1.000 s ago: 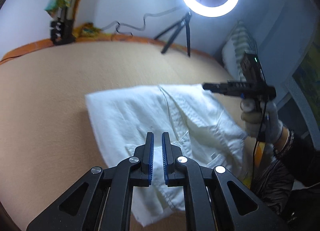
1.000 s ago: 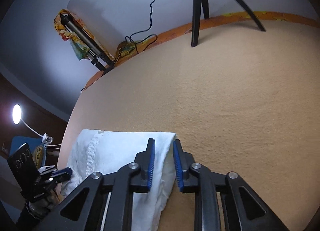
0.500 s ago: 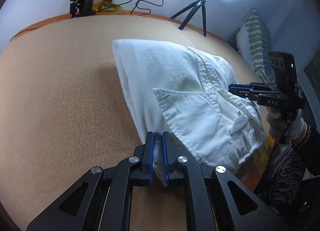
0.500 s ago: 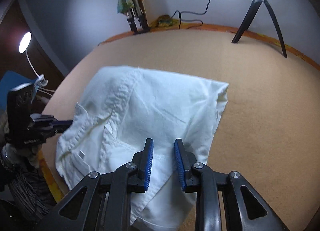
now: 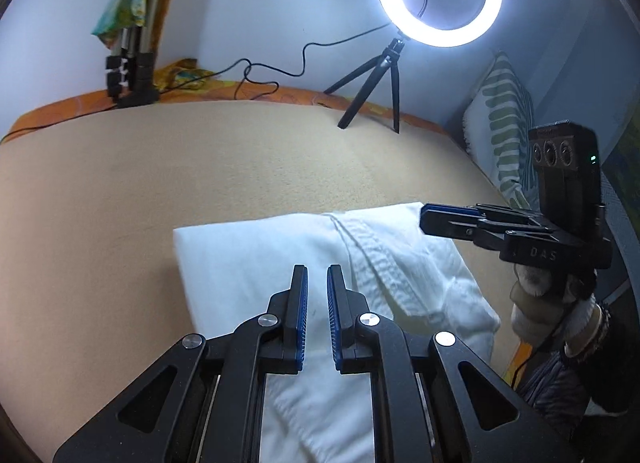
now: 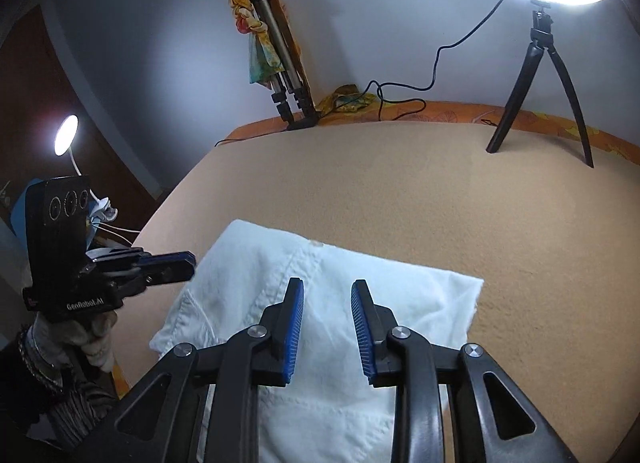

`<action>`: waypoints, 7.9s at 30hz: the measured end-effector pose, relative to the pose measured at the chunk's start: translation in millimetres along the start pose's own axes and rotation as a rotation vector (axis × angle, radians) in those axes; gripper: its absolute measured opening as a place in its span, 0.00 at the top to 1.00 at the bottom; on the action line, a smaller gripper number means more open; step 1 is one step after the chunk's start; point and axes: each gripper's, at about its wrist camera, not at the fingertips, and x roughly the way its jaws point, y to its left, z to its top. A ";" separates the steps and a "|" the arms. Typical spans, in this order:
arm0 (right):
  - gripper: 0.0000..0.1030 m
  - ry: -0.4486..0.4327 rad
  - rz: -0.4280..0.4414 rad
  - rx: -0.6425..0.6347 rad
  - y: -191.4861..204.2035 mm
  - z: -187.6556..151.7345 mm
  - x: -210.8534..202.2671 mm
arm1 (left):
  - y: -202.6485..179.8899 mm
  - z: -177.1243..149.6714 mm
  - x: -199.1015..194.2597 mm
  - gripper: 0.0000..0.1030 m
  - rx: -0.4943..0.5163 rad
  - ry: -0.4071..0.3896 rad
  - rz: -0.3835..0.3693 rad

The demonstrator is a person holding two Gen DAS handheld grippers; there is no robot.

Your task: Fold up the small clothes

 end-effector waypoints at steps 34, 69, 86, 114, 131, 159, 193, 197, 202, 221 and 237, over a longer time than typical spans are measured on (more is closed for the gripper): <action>0.39 0.038 0.068 0.392 -92.7 -53.0 -40.6 | 81.6 -69.0 -41.9 0.53 -0.499 0.032 -0.149; 0.74 0.112 0.244 0.445 -57.1 -83.6 -5.0 | 73.0 -56.8 4.3 0.75 -0.455 0.031 -0.148; 0.85 0.068 -0.153 -0.014 30.6 -63.6 -30.3 | -28.6 -47.7 -10.1 0.84 0.056 -0.082 0.127; 0.88 -0.065 -0.333 -0.092 -10.6 -35.3 -128.4 | -142.4 18.2 33.5 0.85 0.228 -0.175 -0.089; 0.88 -0.079 -0.547 -0.068 -148.6 7.9 -174.5 | -227.2 85.1 152.5 0.85 0.218 -0.162 -0.211; 0.35 -0.061 -0.791 0.142 -285.9 22.2 -175.5 | -221.5 87.9 192.2 0.32 0.195 -0.090 0.072; 0.00 -0.261 -0.801 0.119 -103.0 -31.7 -251.4 | -251.6 8.5 31.1 0.21 0.319 -0.201 0.060; 0.00 -0.273 -0.797 0.121 -88.6 -41.8 -244.7 | -249.0 -3.4 18.2 0.15 0.329 -0.226 0.085; 0.00 -0.272 -0.785 0.123 -78.4 -53.6 -233.9 | -247.7 -12.3 15.9 0.00 0.347 -0.229 0.179; 0.00 -0.283 -0.799 0.101 -71.5 -75.4 -221.2 | -255.7 -32.8 8.0 0.00 0.401 -0.240 0.204; 0.00 -0.288 -0.792 0.126 -75.0 -79.6 -223.9 | -259.1 -38.4 3.8 0.00 0.411 -0.253 0.212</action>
